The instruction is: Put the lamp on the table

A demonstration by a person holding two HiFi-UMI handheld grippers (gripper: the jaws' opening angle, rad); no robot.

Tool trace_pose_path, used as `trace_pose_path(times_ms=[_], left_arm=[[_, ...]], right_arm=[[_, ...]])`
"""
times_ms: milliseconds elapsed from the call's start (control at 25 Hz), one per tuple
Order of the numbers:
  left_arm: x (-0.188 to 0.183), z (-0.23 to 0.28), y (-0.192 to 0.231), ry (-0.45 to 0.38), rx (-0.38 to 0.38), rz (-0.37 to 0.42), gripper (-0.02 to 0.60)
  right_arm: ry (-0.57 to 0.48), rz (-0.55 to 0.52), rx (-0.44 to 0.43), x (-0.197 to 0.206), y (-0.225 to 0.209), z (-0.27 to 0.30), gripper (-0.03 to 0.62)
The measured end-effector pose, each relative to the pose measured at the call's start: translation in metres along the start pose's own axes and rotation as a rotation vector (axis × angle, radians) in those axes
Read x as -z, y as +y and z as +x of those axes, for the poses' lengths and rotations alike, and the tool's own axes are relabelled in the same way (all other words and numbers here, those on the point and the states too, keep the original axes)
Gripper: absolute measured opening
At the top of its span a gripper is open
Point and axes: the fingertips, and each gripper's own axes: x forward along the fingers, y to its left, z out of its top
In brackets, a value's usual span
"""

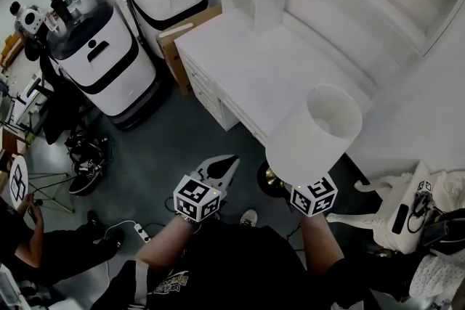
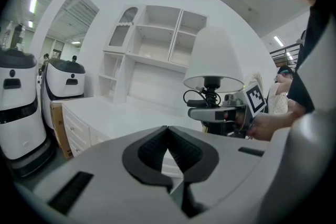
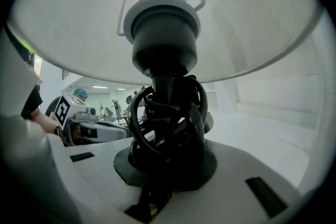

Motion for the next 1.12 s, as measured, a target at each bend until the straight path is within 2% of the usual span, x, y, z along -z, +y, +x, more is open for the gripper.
trace_pose_path(times_ms=[400, 1120], left_arm=[[-0.006, -0.011, 0.028, 0.012, 0.0, 0.006, 0.008], [-0.02, -0.023, 0.114, 0.029, 0.047, -0.003, 0.008]], right_arm=[[-0.005, 0.007, 0.018, -0.005, 0.005, 0.024, 0.061], [-0.026, 0.03, 0.074, -0.026, 0.016, 0.104, 0.061]])
